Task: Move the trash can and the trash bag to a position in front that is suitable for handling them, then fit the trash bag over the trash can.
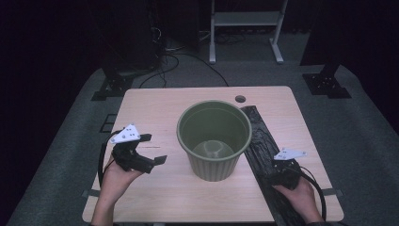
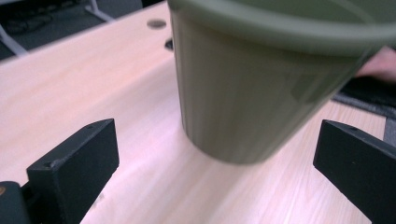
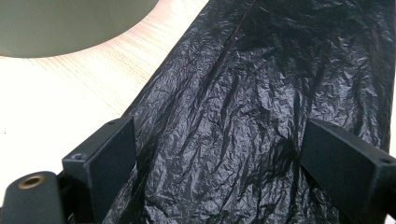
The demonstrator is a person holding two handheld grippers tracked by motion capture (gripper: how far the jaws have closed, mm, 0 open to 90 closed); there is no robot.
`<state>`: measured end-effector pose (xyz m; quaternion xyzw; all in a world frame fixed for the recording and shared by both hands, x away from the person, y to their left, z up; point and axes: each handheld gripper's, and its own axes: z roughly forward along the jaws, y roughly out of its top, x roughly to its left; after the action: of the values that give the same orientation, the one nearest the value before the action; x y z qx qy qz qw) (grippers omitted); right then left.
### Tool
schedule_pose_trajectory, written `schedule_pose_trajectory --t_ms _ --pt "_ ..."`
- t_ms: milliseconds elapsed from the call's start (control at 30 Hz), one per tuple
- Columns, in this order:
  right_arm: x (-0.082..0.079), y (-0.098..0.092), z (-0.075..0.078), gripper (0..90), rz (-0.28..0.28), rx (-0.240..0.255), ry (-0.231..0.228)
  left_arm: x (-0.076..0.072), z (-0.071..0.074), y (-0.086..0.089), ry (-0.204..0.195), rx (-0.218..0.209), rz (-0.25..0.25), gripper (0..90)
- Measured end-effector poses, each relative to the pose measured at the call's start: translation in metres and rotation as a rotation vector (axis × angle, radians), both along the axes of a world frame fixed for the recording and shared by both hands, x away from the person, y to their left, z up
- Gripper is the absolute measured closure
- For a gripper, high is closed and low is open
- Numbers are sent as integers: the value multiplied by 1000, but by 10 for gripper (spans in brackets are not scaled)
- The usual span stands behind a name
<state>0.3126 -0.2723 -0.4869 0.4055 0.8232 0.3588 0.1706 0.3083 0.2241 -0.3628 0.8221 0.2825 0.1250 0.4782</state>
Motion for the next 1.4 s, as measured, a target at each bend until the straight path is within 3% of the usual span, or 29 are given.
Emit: schedule_pose_trajectory --t_ms 367,533,767,900,967,1133,1267,1400 --pt "0 0 0 96 0 1 0 -8 -60 -8 45 54 -30 0" --pt "1 0 0 95 4 -1 0 -9 -87 -18 58 127 -39 0" --pt "1 0 0 145 -6 6 -7 -9 -106 -22 87 157 -39 0" --pt "-1 -2 2 299 -19 16 -21 -8 -114 -23 92 181 -34 0" --pt "-3 -4 2 430 -23 27 -35 -7 -116 -24 96 196 -34 0" --pt "-5 -8 3 656 -31 32 -43 -8 -119 -26 97 201 -37 0" --pt "-7 -10 3 855 -16 26 -43 -11 -121 -29 80 230 -39 0" --pt "-7 -12 4 887 -11 15 -44 -11 -121 -29 74 239 -37 0"
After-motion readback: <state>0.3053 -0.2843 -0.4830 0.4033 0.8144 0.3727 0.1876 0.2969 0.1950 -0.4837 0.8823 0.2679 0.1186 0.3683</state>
